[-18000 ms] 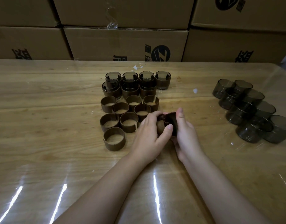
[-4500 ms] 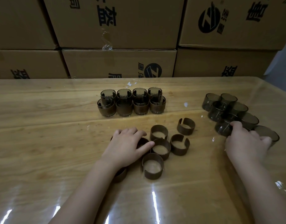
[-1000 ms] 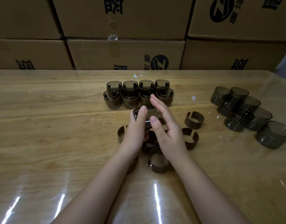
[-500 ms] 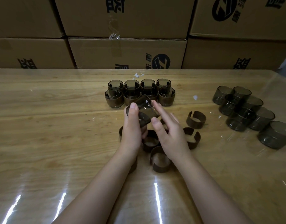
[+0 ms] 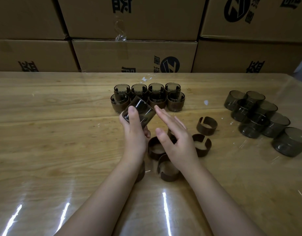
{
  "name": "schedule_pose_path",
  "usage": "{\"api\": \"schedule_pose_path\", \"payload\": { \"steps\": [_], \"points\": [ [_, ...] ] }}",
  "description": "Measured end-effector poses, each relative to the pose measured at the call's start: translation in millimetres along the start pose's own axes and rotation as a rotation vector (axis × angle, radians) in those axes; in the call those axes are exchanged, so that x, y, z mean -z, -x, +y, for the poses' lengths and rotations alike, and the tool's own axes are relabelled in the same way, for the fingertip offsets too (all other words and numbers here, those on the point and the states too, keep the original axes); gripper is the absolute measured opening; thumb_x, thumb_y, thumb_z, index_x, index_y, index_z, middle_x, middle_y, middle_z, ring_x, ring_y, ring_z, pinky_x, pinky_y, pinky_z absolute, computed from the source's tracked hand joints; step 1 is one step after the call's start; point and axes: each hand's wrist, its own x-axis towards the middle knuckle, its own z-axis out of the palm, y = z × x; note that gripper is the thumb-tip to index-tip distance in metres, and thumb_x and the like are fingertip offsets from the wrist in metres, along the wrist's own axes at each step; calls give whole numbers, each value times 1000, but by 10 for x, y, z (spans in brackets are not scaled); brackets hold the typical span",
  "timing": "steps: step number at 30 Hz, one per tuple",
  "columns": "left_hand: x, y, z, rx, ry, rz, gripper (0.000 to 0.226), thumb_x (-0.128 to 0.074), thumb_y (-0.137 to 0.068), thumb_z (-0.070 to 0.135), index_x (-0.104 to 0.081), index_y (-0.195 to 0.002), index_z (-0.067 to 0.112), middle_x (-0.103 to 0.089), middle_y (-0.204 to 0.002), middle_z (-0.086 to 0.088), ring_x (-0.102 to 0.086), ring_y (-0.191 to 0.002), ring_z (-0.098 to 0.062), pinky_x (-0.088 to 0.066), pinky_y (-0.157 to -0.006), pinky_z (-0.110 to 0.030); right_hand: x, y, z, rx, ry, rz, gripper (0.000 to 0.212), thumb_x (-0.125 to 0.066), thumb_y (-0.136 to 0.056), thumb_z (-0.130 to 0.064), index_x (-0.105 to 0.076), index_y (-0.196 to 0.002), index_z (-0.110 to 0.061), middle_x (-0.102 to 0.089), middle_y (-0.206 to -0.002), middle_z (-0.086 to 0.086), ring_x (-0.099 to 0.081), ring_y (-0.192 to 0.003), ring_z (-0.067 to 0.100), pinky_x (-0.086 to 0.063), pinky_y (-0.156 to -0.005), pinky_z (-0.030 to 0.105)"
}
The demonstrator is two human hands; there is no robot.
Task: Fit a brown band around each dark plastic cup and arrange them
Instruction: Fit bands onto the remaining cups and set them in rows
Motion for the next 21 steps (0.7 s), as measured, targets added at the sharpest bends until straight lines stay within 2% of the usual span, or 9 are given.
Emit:
{"api": "schedule_pose_path", "payload": {
  "steps": [1, 2, 5, 8, 13, 15, 18, 21],
  "points": [
    [1, 6, 7, -8, -25, 6, 13, -32, -100, 50, -39, -105, 39, -61, -67, 23, -53, -50, 6, -45, -48, -15, -3, 5, 3, 11, -2, 6, 47, -42, -93, -45, -40, -138, -32, -40, -144, -21, -33, -139, -1, -20, -119, 44],
    [-1, 15, 15, -18, -50, 6, 11, -33, -99, 50, -37, -101, 40, -61, -66, 29, -53, -51, 11, -46, -49, -12, -3, 7, 8, 21, -5, 15, 47, -43, -93, -44, -40, -138, -30, -41, -145, -19, -34, -139, 0, -23, -118, 46],
    [-7, 24, 11, -65, -132, -18, 31, -39, -94, 55, -38, -114, 31, -59, -87, 13, -56, -60, 11, -47, -53, -12, 1, 2, 26, 56, -11, 48, 49, -47, -94, -38, -46, -139, -22, -45, -145, -9, -38, -139, 7, -33, -112, 52],
    [-11, 21, -28, -140, -241, -47, 49, -43, -87, 58, -34, -120, 23, -55, -93, 14, -57, -75, 12, -43, -66, -8, -4, -1, 32, 66, -8, 62, 50, -48, -94, -35, -46, -141, -18, -45, -147, -5, -38, -138, 6, -37, -112, 46],
    [-35, 72, -66, -204, -399, -123, 63, -38, -72, 71, -32, -117, 28, -56, -93, 17, -55, -79, 20, -40, -64, -2, 24, -31, 54, 88, -10, 95, 45, -42, -99, -26, -37, -143, -22, -40, -149, -10, -35, -139, 1, -34, -113, 32],
    [-35, 73, -85, -202, -433, -153, 62, -36, -71, 73, -32, -116, 31, -58, -92, 16, -57, -80, 17, -42, -65, -7, 26, -41, 50, 54, -59, 92, 42, -40, -101, -21, -35, -143, -26, -38, -148, -14, -34, -139, -1, -32, -113, 25],
    [-14, 85, -103, -208, -491, -222, 52, -35, -72, 74, -35, -110, 38, -60, -88, 16, -59, -80, 12, -47, -73, -23, 33, -44, 30, -35, -180, 87, 40, -37, -102, -21, -38, -141, -29, -41, -147, -17, -34, -137, -3, -30, -110, 15],
    [-2, 121, -88, -201, -514, -308, 45, -36, -74, 74, -41, -105, 42, -63, -90, 14, -61, -84, 7, -50, -75, -27, 76, -50, 35, -145, -219, 81, 42, -33, -97, -45, -45, -136, -33, -54, -134, -16, -47, -126, -3, -41, -101, 16]
  ]
}}
